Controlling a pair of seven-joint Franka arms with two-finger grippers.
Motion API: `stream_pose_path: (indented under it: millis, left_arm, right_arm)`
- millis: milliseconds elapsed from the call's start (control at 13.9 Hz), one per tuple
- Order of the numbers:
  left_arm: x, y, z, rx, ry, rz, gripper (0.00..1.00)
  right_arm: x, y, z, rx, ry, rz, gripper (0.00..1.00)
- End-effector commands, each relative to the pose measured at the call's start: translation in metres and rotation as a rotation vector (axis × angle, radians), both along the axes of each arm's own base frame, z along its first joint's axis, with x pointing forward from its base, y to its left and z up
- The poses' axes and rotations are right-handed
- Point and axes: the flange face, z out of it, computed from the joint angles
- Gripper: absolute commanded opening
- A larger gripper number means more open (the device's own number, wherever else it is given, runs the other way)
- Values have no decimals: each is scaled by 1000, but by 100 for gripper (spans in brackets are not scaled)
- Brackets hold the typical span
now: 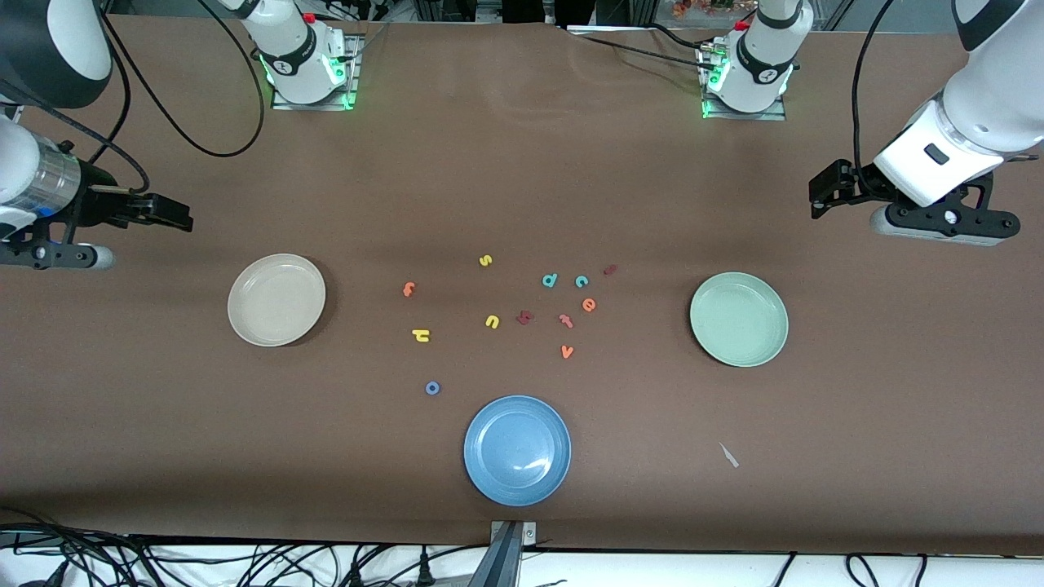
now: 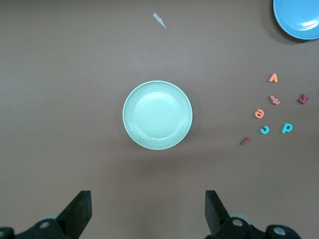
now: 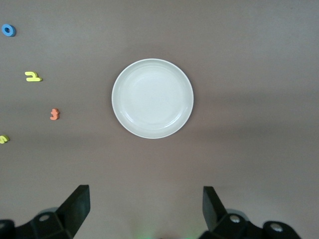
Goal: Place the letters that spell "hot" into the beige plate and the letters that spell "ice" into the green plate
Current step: 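Lower the right gripper to the orange 3 while the left gripper reaches the orange letter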
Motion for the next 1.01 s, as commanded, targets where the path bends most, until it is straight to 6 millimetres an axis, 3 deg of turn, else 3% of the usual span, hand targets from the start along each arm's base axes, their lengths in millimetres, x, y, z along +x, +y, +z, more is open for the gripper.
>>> stream_pose_path:
  millis: [0, 144, 288, 432, 576, 792, 936]
  left_arm:
    - [0, -5, 1, 24, -12, -12, 100]
    - [4, -5, -7, 24, 1, -23, 100]
    - [13, -9, -31, 24, 43, -33, 100]
    - [13, -25, -37, 26, 52, -50, 100]
    - [25, -36, -74, 22, 109, -69, 100]
    - [38, -92, -125, 7, 108, -141, 100]
    - [43, -116, -148, 14, 93, -64, 100]
  right_arm:
    - [8, 11, -5, 31, 16, -39, 100]
    - [11, 32, -11, 24, 13, -53, 100]
    - [14, 49, -18, 18, 7, -71, 100]
    - [18, 73, -28, 12, 0, -84, 100]
    - [24, 104, -46, 4, -15, -108, 100]
    - [31, 157, -86, -9, -35, -161, 100]
    - [32, 186, -114, -13, -44, -181, 100]
